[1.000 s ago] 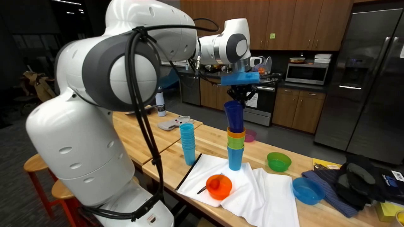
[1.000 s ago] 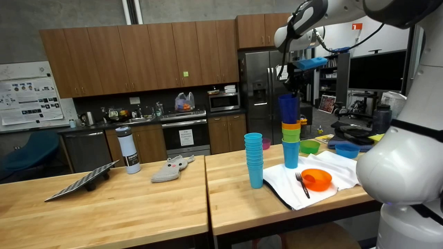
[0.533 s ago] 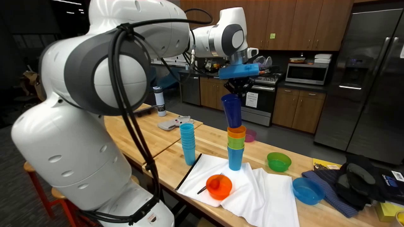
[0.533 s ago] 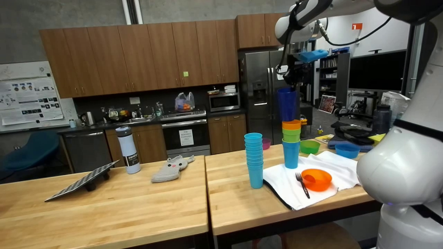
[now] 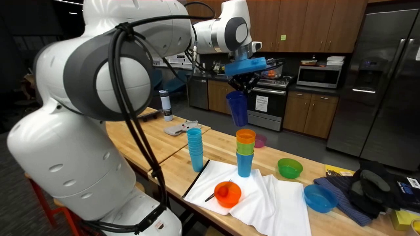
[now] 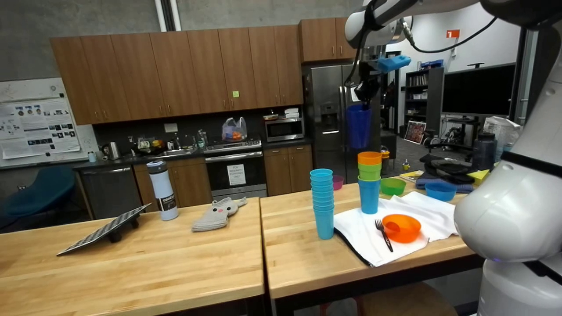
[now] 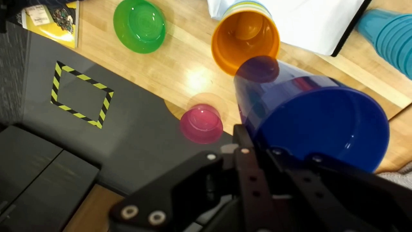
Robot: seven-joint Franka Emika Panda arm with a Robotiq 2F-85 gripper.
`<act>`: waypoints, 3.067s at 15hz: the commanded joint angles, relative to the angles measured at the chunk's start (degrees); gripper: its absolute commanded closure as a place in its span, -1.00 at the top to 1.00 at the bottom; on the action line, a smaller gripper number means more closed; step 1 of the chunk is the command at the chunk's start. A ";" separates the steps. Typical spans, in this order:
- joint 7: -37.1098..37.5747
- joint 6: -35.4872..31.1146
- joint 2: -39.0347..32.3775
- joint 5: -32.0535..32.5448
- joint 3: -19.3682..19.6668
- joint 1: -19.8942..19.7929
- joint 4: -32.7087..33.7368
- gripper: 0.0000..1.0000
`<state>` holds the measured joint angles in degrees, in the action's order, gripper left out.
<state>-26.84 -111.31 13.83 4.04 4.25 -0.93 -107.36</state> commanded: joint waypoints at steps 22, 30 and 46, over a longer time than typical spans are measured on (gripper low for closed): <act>-7.40 3.80 -3.61 -2.00 -0.25 0.73 7.51 -0.98; -4.18 2.92 2.85 -1.97 5.66 -3.89 1.30 -0.98; -0.56 -0.29 -1.74 -1.54 11.81 -8.82 -12.07 -0.98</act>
<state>-26.67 -109.65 12.20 1.21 16.10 -8.89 -117.38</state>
